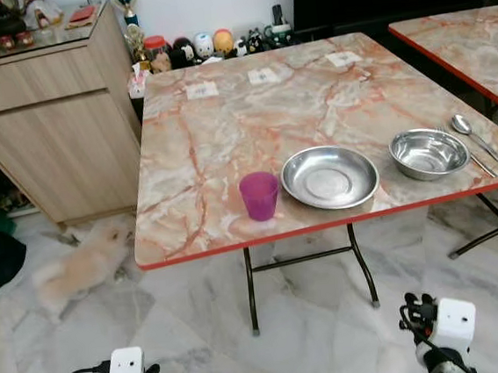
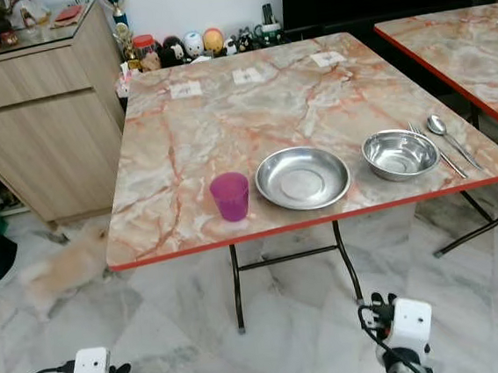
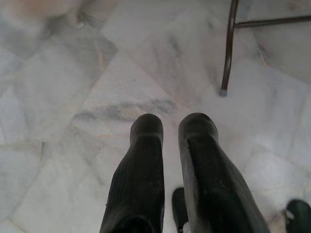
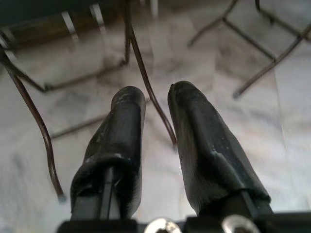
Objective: Setting the table
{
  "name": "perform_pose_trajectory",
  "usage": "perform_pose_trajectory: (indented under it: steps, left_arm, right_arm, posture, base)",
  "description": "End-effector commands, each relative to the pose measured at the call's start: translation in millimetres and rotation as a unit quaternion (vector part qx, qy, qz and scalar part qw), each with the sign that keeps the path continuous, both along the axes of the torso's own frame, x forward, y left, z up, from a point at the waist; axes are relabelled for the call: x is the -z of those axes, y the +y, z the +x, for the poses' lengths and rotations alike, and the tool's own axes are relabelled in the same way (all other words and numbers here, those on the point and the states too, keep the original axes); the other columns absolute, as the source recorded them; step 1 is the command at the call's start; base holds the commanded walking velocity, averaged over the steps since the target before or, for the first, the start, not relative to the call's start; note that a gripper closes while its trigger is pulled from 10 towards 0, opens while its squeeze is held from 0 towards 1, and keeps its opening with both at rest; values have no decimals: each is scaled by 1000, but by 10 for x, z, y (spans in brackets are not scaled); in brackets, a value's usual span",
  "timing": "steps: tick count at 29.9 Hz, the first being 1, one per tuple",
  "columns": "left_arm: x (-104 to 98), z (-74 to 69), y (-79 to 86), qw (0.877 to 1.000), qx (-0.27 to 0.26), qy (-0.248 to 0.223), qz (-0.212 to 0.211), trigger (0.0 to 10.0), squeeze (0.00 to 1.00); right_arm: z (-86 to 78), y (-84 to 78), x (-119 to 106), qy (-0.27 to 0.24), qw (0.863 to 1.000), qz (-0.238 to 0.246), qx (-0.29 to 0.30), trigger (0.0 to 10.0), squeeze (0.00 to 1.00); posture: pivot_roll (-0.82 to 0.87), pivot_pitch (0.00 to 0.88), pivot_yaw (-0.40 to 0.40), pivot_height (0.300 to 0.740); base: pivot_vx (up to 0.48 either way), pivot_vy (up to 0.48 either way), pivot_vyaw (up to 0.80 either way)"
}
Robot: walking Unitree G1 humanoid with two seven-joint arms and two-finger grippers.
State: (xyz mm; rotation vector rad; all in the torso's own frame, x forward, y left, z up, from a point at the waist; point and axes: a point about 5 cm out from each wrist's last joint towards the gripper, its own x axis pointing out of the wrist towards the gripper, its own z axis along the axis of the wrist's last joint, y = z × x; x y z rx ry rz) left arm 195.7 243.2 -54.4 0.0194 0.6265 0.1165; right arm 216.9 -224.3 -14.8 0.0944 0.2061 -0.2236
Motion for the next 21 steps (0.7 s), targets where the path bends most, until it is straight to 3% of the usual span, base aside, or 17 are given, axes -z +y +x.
perform_pose_trajectory:
  steps: [1,6,10,14,21]
  left_arm:
    - [-42,23,27,1000,-11,-24,-4,10000,0]
    - [-25,9,-15,1000,3,-20,-6,10000,0]
    - [98,-151,14,999,3,43,1,10000,0]
    - [160,-254,40,997,-10,73,0,10000,0]
    - [163,-225,-37,998,4,68,0,10000,0]
  right_arm:
    - [82,66,-127,-39,999,-5,-21,10000,0]
    - [157,119,-245,-65,997,-10,-43,10000,0]
    - [271,149,-399,-92,995,-5,-46,10000,0]
    - [333,169,-501,-109,993,0,-38,10000,0]
    - [384,211,-658,-136,990,1,-23,10000,0]
  posture:
    - [-90,0,50,740]
    - [-79,0,54,740]
    - [-85,0,50,740]
    - [-97,0,50,740]
    - [-88,0,44,740]
  base:
    - [0,0,0]
    - [0,0,0]
    - [0,0,0]
    - [0,0,0]
    - [0,0,0]
